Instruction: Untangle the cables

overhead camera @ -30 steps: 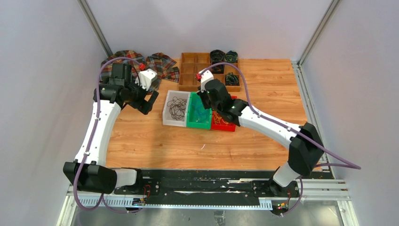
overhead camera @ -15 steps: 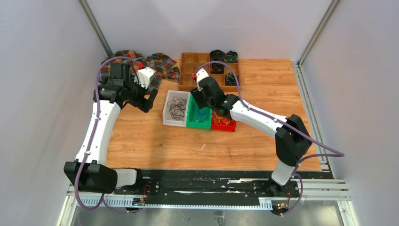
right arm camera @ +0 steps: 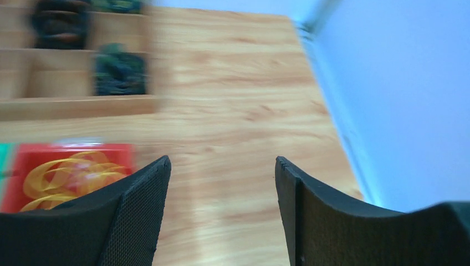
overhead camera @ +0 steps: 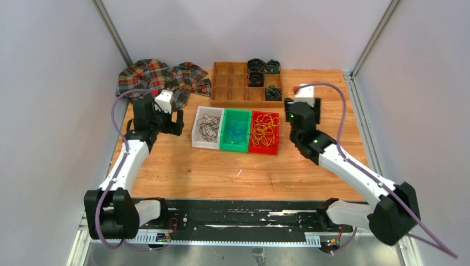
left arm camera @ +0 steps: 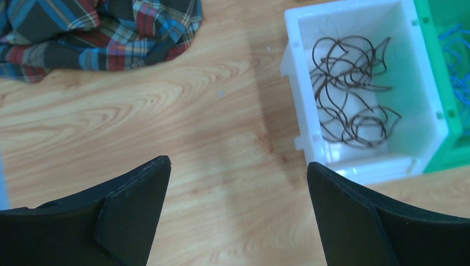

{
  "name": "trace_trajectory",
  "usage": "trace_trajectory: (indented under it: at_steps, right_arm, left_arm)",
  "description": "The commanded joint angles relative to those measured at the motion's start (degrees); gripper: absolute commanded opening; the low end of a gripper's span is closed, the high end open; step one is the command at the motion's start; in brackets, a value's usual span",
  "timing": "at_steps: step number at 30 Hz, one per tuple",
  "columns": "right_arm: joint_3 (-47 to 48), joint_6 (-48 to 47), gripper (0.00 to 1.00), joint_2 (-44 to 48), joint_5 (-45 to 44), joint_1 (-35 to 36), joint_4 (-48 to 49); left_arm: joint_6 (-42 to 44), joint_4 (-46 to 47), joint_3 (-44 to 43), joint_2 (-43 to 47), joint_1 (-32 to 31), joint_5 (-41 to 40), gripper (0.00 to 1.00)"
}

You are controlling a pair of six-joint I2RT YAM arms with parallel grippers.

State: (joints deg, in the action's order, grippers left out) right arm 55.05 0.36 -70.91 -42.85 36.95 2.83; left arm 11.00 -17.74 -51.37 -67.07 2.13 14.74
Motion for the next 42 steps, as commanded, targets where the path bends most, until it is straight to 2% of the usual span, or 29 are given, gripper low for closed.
trace_trajectory:
  at_steps: [1, 4, 6, 9, 11, 13, 15, 17, 18, 20, 21, 22, 24, 26, 27, 29, 31, 35, 42]
  right_arm:
    - [-12.6, -0.21, 0.69, 6.97, -10.09, -9.77, 9.93]
    - [-16.03, 2.61, 0.69, 7.11, -10.11, -18.13, 7.9]
    - [-18.68, 5.67, 0.68, 6.92, -5.67, -23.73, 6.38]
    - [-24.43, 7.43, 0.69, 6.55, 0.47, -29.26, 12.23]
    - [-28.3, 5.82, 0.69, 4.66, 2.73, -30.43, 18.24]
    - [-31.72, 5.32, 0.7, 1.91, 3.63, -30.61, 23.16]
    - [-34.57, 4.67, 0.7, -0.56, 4.03, -30.63, 29.31]
    - [-37.21, 2.05, 0.7, -1.93, 5.13, -30.64, 37.57]
    - [-37.58, 1.49, 0.7, -2.09, 6.74, -30.7, 39.41]
    - [-37.74, 1.53, 0.69, -3.11, 7.8, -30.71, 40.34]
    - [-38.99, 0.15, 0.68, -4.3, 9.36, -30.71, 43.59]
    - [-39.82, -2.12, 0.67, -5.47, 12.53, -30.75, 47.57]
    - [-41.41, -3.97, 0.72, -6.94, 20.15, -30.51, 53.17]
    - [-47.49, -6.48, 0.73, -12.06, 21.07, -30.73, 70.94]
    - [-46.94, -6.89, 0.74, -12.2, 20.57, -30.33, 68.62]
    - [-41.78, -4.57, 0.74, -8.71, 20.33, -30.4, 53.58]
    - [-42.74, -4.85, 0.75, -8.73, 20.96, -30.85, 55.36]
    - [-43.78, -6.02, 0.75, -10.45, 20.97, -30.67, 60.24]
    - [-43.71, -6.04, 0.75, -10.56, 20.97, -30.63, 60.36]
  left_arm:
    - [-5.03, 29.05, 14.42, 0.19, 0.42, 1.91, 0.98]
    - [-6.08, 38.65, 20.39, -3.06, 0.42, 2.84, 0.98]
    - [-5.97, 43.2, 23.29, -5.45, 0.35, 2.5, 0.98]
    - [-6.0, 57.46, 30.55, -6.8, 0.42, 0.82, 0.98]
    - [-6.86, 62.5, 33.28, -6.03, 0.5, -0.69, 0.98]
    - [-6.0, 67.69, 36.49, -6.83, 0.51, 1.32, 0.98]
    - [-7.79, 78.0, 39.73, -9.2, 0.48, 0.37, 0.98]
    - [-6.94, 75.91, 40.2, -7.83, 0.42, -1.16, 0.98]
    - [-6.68, 78.02, 41.36, -8.12, 0.42, -1.68, 0.98]
    - [-9.0, 93.04, 45.19, -13.68, 0.4, -2.62, 0.98]
    - [-9.6, 93.91, 45.67, -13.57, 0.42, -2.79, 0.98]
    - [-8.9, 88.94, 44.73, -11.54, 0.4, -3.05, 0.98]
    - [-8.73, 78.36, 40.85, -10.02, 0.37, -4.8, 0.98]
    - [-8.87, 82.53, 41.15, -12.11, -1.0, -7.29, 0.98]
    - [-8.58, 81.64, 40.92, -11.75, -1.14, -6.99, 0.98]
    - [-8.18, 79.01, 40.54, -10.67, -1.16, -6.82, 0.98]
    - [-8.6, 81.71, 41.13, -11.63, -1.16, -6.87, 0.98]
    - [-8.54, 80.98, 40.97, -11.27, -1.16, -6.81, 0.98]
    - [-7.9, 80.24, 40.53, -11.47, -1.42, -6.79, 0.98]
